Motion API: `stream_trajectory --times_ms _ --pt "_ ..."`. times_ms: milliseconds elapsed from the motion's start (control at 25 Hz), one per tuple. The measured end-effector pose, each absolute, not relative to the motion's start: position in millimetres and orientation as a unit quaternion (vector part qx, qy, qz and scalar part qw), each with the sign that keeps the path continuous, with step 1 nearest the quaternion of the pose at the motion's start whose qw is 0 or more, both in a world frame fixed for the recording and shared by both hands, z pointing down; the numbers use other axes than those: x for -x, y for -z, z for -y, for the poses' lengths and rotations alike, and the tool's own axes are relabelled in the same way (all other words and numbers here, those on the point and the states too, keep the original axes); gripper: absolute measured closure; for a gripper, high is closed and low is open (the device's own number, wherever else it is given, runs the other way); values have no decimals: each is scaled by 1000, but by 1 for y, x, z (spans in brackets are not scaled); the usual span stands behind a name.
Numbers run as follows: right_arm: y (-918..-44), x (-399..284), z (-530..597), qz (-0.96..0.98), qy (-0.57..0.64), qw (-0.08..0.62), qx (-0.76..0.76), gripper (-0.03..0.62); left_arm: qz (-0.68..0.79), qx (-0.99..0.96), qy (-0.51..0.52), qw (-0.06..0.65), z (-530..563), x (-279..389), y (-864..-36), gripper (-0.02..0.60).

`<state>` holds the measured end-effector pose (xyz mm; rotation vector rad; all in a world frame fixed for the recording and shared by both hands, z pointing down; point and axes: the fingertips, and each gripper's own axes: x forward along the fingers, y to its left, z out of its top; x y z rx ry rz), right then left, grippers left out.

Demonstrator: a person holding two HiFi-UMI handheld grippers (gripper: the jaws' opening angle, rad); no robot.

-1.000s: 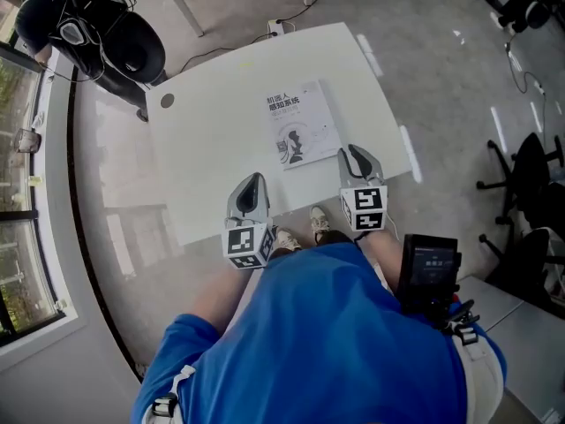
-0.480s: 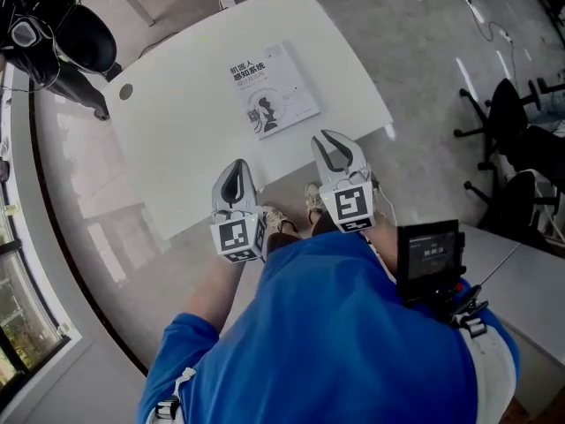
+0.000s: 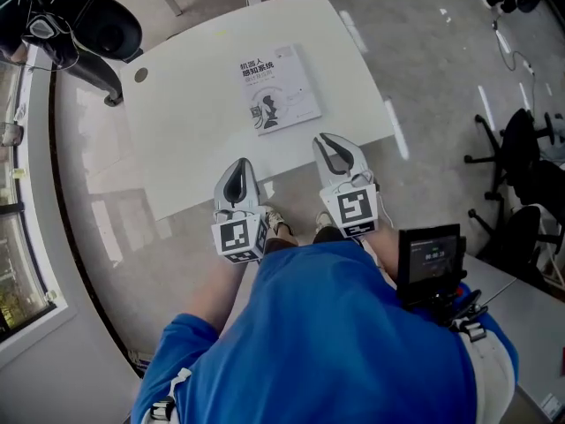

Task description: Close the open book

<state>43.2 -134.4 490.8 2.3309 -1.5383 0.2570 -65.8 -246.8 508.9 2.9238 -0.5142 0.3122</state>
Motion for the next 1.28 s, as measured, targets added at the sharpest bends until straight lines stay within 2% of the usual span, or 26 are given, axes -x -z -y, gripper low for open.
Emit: stream_trajectory --times_ms 280,1280 --pt "-477 -41 108 562 -90 140 -810 589 196 -974 -91 72 215 71 -489 575" --pt "-464 -50 74 566 -81 125 -811 591 195 -976 -73 65 179 54 -470 575"
